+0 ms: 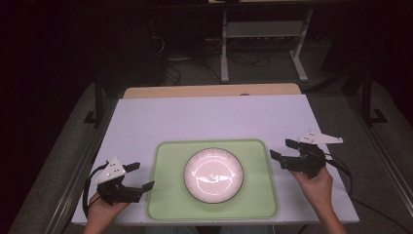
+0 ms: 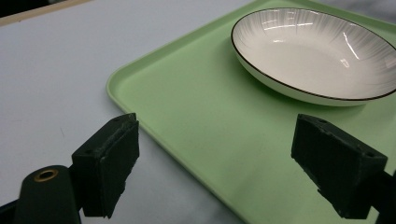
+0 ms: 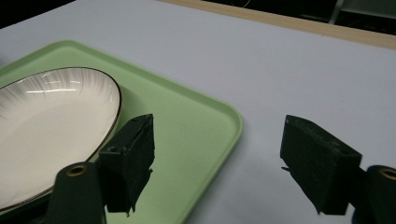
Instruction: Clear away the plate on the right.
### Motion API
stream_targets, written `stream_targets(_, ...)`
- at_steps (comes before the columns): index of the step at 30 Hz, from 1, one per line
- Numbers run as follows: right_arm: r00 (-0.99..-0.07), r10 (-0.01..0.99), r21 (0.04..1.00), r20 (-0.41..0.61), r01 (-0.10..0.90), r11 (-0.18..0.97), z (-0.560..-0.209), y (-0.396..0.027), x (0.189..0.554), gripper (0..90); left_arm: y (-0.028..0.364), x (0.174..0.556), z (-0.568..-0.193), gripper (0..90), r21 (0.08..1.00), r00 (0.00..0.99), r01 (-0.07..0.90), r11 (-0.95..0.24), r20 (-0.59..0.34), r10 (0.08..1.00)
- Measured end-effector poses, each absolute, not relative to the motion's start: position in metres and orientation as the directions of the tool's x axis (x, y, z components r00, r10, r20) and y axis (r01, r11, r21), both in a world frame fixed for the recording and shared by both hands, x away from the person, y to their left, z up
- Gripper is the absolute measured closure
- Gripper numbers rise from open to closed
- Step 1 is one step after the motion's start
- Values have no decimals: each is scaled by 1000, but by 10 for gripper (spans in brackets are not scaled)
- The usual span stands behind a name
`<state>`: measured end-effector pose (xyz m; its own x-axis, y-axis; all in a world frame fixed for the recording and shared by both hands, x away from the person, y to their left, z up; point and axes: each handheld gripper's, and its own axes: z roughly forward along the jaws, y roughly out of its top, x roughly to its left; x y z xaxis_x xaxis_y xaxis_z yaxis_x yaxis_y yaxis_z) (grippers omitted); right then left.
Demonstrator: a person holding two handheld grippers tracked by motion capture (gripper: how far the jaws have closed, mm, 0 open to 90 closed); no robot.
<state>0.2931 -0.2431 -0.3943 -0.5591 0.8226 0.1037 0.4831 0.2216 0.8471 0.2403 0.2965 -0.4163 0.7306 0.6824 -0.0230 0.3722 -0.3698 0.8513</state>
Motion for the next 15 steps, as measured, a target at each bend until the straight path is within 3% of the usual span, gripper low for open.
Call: stream_targets(15,-535,842,862,68,456,220,-396,-265,279,197,296,240,-416,150,851,731,372,-370,-22,682)
